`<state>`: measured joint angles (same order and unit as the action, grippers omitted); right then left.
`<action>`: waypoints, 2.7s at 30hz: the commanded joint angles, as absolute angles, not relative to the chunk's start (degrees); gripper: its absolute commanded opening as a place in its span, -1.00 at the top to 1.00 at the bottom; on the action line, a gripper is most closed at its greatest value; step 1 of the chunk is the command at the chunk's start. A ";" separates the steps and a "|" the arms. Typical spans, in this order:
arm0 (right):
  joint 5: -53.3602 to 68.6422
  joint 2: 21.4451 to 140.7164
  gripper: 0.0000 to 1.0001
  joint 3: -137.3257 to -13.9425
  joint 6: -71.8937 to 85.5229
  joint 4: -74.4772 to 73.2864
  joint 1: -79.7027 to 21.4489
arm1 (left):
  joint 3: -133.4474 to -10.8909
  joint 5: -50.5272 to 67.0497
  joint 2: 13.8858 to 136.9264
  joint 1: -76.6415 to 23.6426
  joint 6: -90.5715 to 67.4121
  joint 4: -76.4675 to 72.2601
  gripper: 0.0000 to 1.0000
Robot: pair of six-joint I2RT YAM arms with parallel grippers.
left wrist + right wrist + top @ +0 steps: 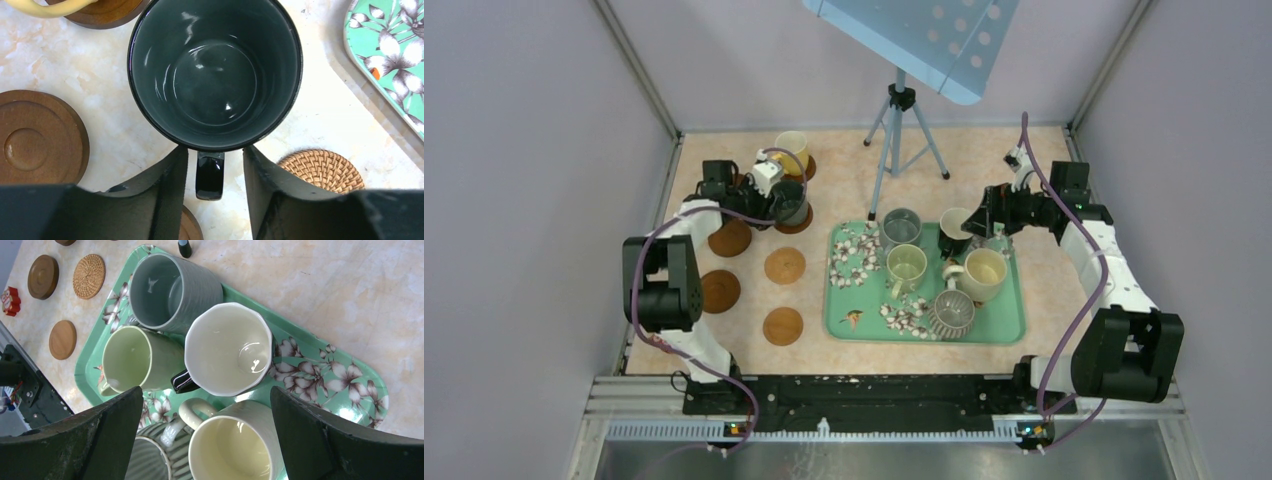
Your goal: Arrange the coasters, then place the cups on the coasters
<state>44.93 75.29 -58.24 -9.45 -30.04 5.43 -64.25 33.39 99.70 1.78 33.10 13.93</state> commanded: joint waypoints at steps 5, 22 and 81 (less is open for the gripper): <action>46.05 74.80 -0.92 -60.55 -10.55 -29.27 5.89 | -62.85 33.76 93.75 1.58 33.37 14.20 -0.20; 46.58 74.23 -0.92 -60.60 -10.55 -29.39 5.89 | -73.75 33.91 84.95 -2.05 34.72 24.31 -0.59; 46.14 74.36 -0.92 -60.44 -10.98 -29.66 5.89 | -66.91 7.63 98.12 -40.18 14.59 11.38 -0.24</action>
